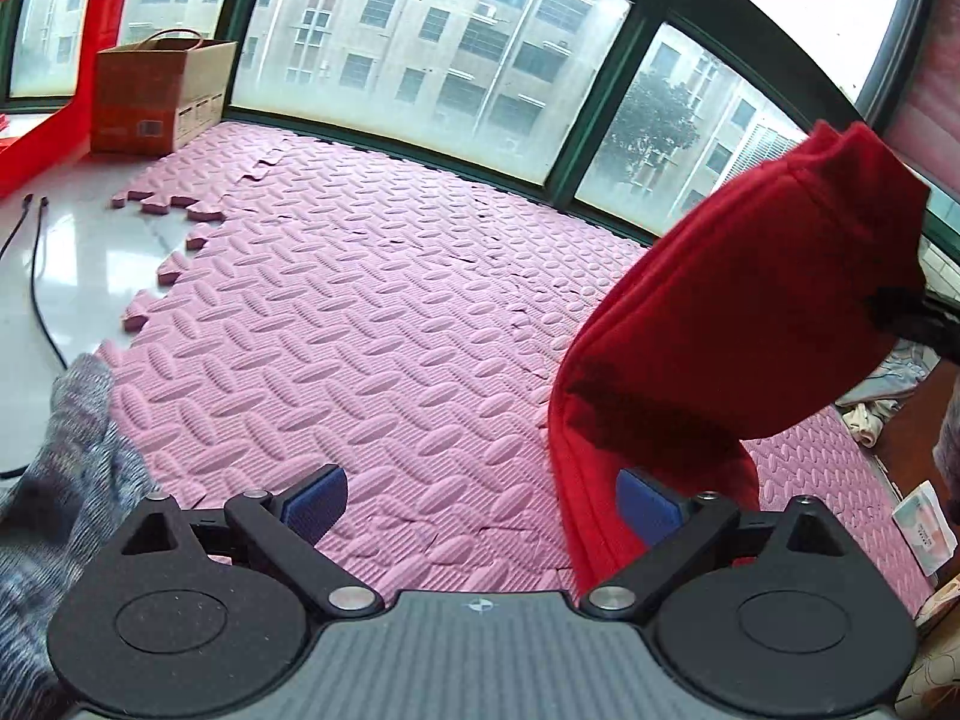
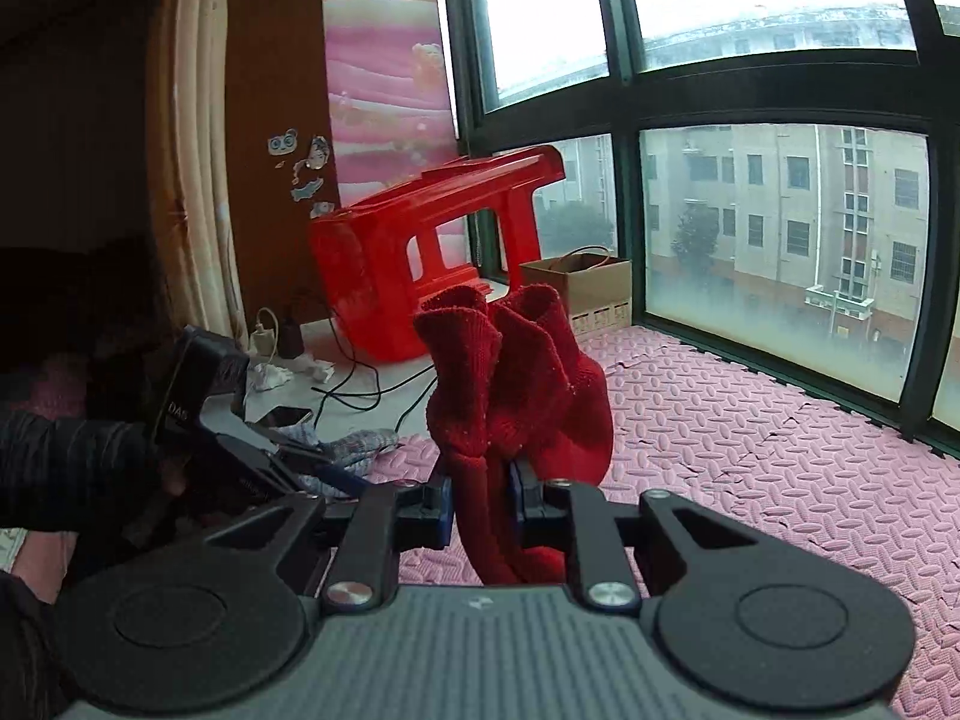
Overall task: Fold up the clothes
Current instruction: 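Lift the cuff end with the right gripper and fold it toward the waistband, then lower the folded end onto the pants and open the right gripper, then grasp the folded end of the red pants with the left gripper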
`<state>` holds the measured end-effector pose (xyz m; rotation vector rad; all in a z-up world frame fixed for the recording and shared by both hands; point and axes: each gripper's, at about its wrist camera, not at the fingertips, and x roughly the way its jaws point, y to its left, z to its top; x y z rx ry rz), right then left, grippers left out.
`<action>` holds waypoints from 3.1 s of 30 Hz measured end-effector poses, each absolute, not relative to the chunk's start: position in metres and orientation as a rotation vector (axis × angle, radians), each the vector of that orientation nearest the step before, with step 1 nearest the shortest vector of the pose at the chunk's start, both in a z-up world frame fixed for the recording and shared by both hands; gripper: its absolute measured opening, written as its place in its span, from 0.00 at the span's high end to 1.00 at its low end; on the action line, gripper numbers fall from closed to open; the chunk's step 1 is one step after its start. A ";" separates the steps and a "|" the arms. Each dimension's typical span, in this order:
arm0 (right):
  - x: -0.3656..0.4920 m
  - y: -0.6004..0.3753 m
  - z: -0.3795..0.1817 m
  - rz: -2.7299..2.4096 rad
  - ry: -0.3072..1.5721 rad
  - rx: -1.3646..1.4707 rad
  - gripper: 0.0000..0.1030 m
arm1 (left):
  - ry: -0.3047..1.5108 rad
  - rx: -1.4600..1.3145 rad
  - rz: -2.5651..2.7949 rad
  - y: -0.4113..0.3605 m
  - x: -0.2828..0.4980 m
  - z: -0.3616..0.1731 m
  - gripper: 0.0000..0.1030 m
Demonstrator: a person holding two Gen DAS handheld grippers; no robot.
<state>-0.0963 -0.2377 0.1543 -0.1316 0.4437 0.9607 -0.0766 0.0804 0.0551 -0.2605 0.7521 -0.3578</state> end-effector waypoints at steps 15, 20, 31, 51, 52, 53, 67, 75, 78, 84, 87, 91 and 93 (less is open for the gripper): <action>-0.199 -0.225 0.093 1.075 0.565 -0.380 0.68 | 0.731 -0.290 -0.343 0.082 -0.126 0.061 0.04; -0.208 -0.232 0.102 1.109 0.631 -0.372 0.58 | 0.653 -0.279 -0.384 0.071 -0.130 0.087 0.04; -0.169 -0.243 0.116 0.906 0.614 -0.121 0.58 | 0.525 -0.245 -0.583 0.008 -0.112 0.139 0.07; -0.176 -0.223 0.092 1.128 0.722 -0.021 0.51 | 0.812 -0.246 -0.771 -0.038 -0.091 0.089 0.20; -0.179 -0.224 0.093 1.129 0.728 -0.027 0.51 | 0.819 -0.244 -0.764 -0.036 -0.094 0.085 0.21; -0.181 -0.226 0.094 1.130 0.735 -0.025 0.51 | 0.824 -0.243 -0.760 -0.033 -0.098 0.081 0.23; -0.181 -0.239 0.092 1.111 0.783 0.044 0.43 | 0.695 -0.127 -0.696 -0.014 -0.144 0.060 0.30; -0.154 -0.271 0.112 0.937 0.695 0.109 0.28 | 0.682 -0.125 -0.702 -0.015 -0.148 0.057 0.25; -0.125 -0.265 0.106 0.825 0.657 0.094 0.28 | 0.668 -0.083 -0.694 -0.022 -0.153 0.057 0.23; -0.075 -0.238 0.077 0.716 0.658 0.046 0.28 | 0.656 -0.059 -0.683 -0.026 -0.161 0.055 0.21; -0.063 -0.232 0.056 0.672 0.707 0.021 0.28 | 0.658 -0.076 -0.679 -0.024 -0.162 0.055 0.21; -0.068 -0.233 0.034 0.647 0.725 -0.017 0.30 | 0.648 -0.081 -0.675 -0.021 -0.166 0.057 0.21; -0.072 -0.234 0.035 0.645 0.714 -0.030 0.28 | 0.638 -0.078 -0.671 -0.019 -0.170 0.061 0.15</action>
